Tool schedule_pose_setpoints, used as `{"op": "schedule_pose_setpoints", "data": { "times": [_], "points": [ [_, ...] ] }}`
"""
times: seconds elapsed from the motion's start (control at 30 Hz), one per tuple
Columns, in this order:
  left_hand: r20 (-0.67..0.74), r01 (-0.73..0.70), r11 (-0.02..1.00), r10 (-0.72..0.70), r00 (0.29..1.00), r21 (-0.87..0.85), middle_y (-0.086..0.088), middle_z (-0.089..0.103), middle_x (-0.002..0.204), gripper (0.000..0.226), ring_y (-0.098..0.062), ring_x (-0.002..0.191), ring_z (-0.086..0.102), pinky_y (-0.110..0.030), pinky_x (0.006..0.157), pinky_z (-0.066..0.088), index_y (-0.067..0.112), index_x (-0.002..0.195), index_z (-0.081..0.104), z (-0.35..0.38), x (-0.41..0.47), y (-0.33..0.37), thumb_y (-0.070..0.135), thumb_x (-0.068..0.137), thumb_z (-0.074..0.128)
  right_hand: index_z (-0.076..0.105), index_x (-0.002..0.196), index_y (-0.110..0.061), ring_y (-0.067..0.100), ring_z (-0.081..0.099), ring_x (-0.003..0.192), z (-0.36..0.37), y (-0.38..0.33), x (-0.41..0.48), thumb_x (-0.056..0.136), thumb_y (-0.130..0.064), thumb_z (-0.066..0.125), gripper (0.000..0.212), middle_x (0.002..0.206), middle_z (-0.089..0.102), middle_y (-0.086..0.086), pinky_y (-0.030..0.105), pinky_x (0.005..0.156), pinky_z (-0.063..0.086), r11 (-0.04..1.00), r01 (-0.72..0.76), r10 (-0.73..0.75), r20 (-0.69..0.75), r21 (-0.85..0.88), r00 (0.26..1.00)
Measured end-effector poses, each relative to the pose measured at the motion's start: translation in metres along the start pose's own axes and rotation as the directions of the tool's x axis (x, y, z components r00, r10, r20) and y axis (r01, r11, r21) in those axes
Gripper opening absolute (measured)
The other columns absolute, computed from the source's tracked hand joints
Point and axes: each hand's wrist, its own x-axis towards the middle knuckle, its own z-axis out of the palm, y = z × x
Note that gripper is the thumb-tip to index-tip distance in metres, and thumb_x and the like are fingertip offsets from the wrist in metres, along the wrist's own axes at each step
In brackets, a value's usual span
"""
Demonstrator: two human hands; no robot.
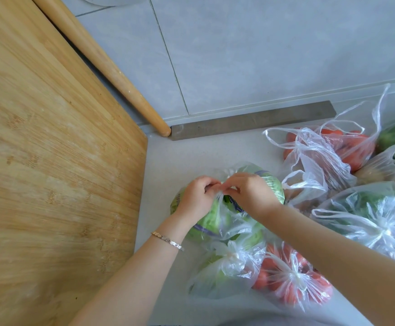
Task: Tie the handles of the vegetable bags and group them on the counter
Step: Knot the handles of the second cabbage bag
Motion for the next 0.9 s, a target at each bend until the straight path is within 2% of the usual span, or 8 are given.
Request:
{"op": "schedule_pose_setpoints", "data": {
  "times": [0.1, 0.2, 0.3, 0.5, 0.7, 0.8, 0.87, 0.9],
  "points": [
    [0.032, 0.024, 0.999, -0.024, 0.999, 0.021, 0.003, 0.061, 0.084, 0.016, -0.006, 0.071, 0.052, -0.007, 0.062, 0.038, 0.008, 0.095, 0.067, -0.002, 0.001, 0.001, 0.02, 0.088, 0.058, 0.068, 0.064, -0.008, 0.025, 0.061, 0.049, 0.009, 0.007, -0.004, 0.061, -0.008, 0.071, 0.003, 0.057, 0.064, 0.005, 0.022, 0.043, 0.048, 0.954, 0.171, -0.202, -0.105, -0.246, 0.974],
    [0.012, 0.0, 0.995, -0.002, 1.0, 0.097, 0.001, 0.062, 0.085, 0.016, -0.008, 0.074, 0.052, -0.006, 0.059, 0.037, 0.007, 0.096, 0.068, 0.0, -0.002, 0.002, 0.017, 0.089, 0.057, 0.064, 0.064, -0.01, 0.023, 0.061, 0.052, 0.011, 0.011, -0.008, 0.055, -0.005, 0.085, 0.023, 0.06, 0.062, 0.003, 0.023, 0.036, 0.046, 0.91, 0.202, -0.219, -0.008, -0.362, 0.976],
    [-0.065, -0.09, 0.958, 0.112, 0.992, 0.271, -0.008, 0.061, 0.089, 0.017, -0.017, 0.079, 0.052, -0.014, 0.062, 0.03, 0.003, 0.092, 0.068, 0.001, -0.003, 0.002, 0.013, 0.09, 0.054, 0.062, 0.061, -0.014, 0.021, 0.059, 0.056, 0.006, 0.009, -0.018, 0.055, -0.012, 0.084, 0.022, 0.062, 0.06, 0.001, 0.023, 0.037, 0.044, 0.836, 0.248, -0.246, 0.07, -0.489, 0.967],
    [-0.07, -0.207, 0.835, 0.28, 0.957, 0.509, -0.015, 0.059, 0.088, 0.022, -0.031, 0.089, 0.053, -0.027, 0.068, 0.03, 0.003, 0.09, 0.069, 0.004, -0.002, 0.003, 0.007, 0.09, 0.047, 0.06, 0.059, -0.016, 0.018, 0.057, 0.053, 0.007, 0.011, -0.034, 0.056, -0.016, 0.083, 0.023, 0.058, 0.058, -0.002, 0.021, 0.042, 0.044, 0.84, 0.235, -0.217, 0.093, -0.49, 0.972],
    [-0.081, -0.174, 0.828, 0.254, 0.964, 0.533, -0.015, 0.058, 0.085, 0.023, -0.031, 0.084, 0.054, -0.035, 0.066, 0.036, 0.0, 0.085, 0.068, 0.008, 0.004, -0.002, 0.006, 0.09, 0.047, 0.059, 0.058, -0.018, 0.015, 0.057, 0.051, 0.003, 0.007, -0.029, 0.054, -0.021, 0.084, 0.025, 0.056, 0.058, -0.005, 0.018, 0.043, 0.041, 0.847, 0.188, -0.154, 0.11, -0.497, 0.982],
    [-0.118, -0.113, 0.84, 0.205, 0.972, 0.531, -0.016, 0.057, 0.082, 0.022, -0.033, 0.079, 0.054, -0.034, 0.062, 0.033, -0.003, 0.076, 0.065, 0.009, 0.01, -0.002, 0.003, 0.088, 0.047, 0.063, 0.084, -0.008, 0.025, 0.061, 0.083, -0.003, 0.001, -0.02, 0.083, -0.018, 0.062, 0.011, 0.085, 0.065, 0.006, 0.028, 0.064, 0.047, 0.882, 0.114, -0.051, 0.147, -0.457, 0.988],
    [-0.083, -0.091, 0.851, 0.156, 0.984, 0.516, -0.017, 0.058, 0.087, 0.02, -0.034, 0.082, 0.055, -0.036, 0.066, 0.037, -0.003, 0.079, 0.064, 0.005, 0.013, 0.0, 0.001, 0.087, 0.046, 0.056, 0.107, -0.007, 0.025, 0.051, 0.106, -0.009, -0.006, -0.012, 0.096, -0.021, 0.041, 0.023, 0.109, 0.058, 0.007, 0.032, 0.083, 0.041, 0.868, 0.065, 0.069, 0.25, -0.492, 0.966],
    [-0.037, -0.095, 0.836, 0.137, 0.99, 0.54, -0.016, 0.058, 0.092, 0.019, -0.034, 0.087, 0.056, -0.036, 0.068, 0.038, -0.002, 0.083, 0.064, 0.003, 0.014, 0.004, 0.0, 0.087, 0.046, 0.055, 0.109, -0.008, 0.024, 0.05, 0.106, -0.012, -0.009, -0.008, 0.096, -0.02, 0.04, 0.023, 0.109, 0.056, 0.006, 0.032, 0.084, 0.04, 0.871, 0.035, 0.127, 0.294, -0.489, 0.947]
  ]
}}
